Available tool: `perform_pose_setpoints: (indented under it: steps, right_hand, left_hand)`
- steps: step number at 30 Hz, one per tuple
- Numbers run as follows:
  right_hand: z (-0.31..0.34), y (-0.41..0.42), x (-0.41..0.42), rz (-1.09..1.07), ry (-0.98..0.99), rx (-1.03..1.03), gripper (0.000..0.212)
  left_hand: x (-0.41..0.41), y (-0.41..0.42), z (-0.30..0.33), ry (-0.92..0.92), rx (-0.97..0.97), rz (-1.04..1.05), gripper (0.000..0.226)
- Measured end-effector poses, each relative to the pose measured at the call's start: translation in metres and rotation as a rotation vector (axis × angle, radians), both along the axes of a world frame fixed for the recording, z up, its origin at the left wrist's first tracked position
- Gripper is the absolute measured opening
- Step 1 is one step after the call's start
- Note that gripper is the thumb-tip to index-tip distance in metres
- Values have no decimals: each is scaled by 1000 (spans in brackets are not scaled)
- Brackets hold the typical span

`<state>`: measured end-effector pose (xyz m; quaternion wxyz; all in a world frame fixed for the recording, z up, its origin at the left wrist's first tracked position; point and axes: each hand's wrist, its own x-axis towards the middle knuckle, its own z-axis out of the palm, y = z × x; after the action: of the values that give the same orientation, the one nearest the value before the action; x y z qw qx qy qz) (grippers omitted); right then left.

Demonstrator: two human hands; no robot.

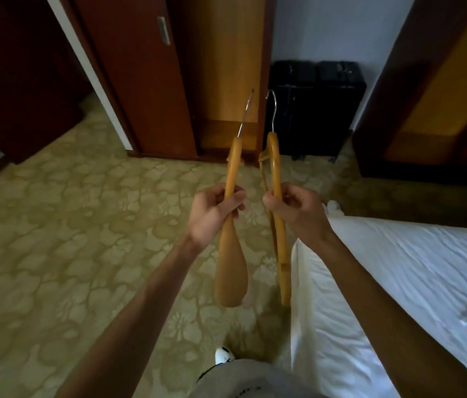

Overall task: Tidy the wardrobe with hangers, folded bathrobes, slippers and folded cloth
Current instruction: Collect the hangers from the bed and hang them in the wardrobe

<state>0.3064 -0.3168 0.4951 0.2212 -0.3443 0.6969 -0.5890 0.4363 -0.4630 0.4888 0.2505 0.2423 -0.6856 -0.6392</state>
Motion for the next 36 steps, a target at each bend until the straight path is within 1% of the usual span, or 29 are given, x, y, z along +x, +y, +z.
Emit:
perform_pose_setpoints:
  steps: [2, 6, 9, 13, 18, 21, 25, 29, 33, 36]
  right_hand:
    - [0, -44, -12, 22, -5, -4, 13]
    - [1, -119, -35, 43, -5, 20, 15]
    - [-4, -165, -59, 43, -17, 45, 11]
    - [-17, -235, -110, 18, -55, 78, 11]
    - [-34, -340, -181, 28, -99, 61, 15]
    - [-34, -407, -232, 58, -111, 69, 15]
    - [-18, -496, -299, 109, -130, 72, 13]
    - [-8, -569, -345, 143, -140, 59, 11]
    - [-4, -629, -385, 170, -185, 51, 14]
    - [-4, -674, -415, 184, -188, 46, 12]
  left_hand:
    - [-9, -43, -3, -1, 8, 19, 15]
    - [-29, -116, -13, -13, 21, 55, 14]
    - [-54, -160, -30, -9, 59, 84, 14]
    - [-100, -222, -48, -42, 86, 82, 14]
    - [-178, -327, -64, -74, 130, 97, 19]
    - [-232, -392, -57, -47, 146, 131, 23]
    - [-294, -473, -28, -31, 105, 153, 20]
    - [-336, -539, -16, -17, 84, 181, 24]
    - [-373, -601, -10, 14, 94, 222, 13]
    - [-403, -648, -11, 6, 78, 215, 13]
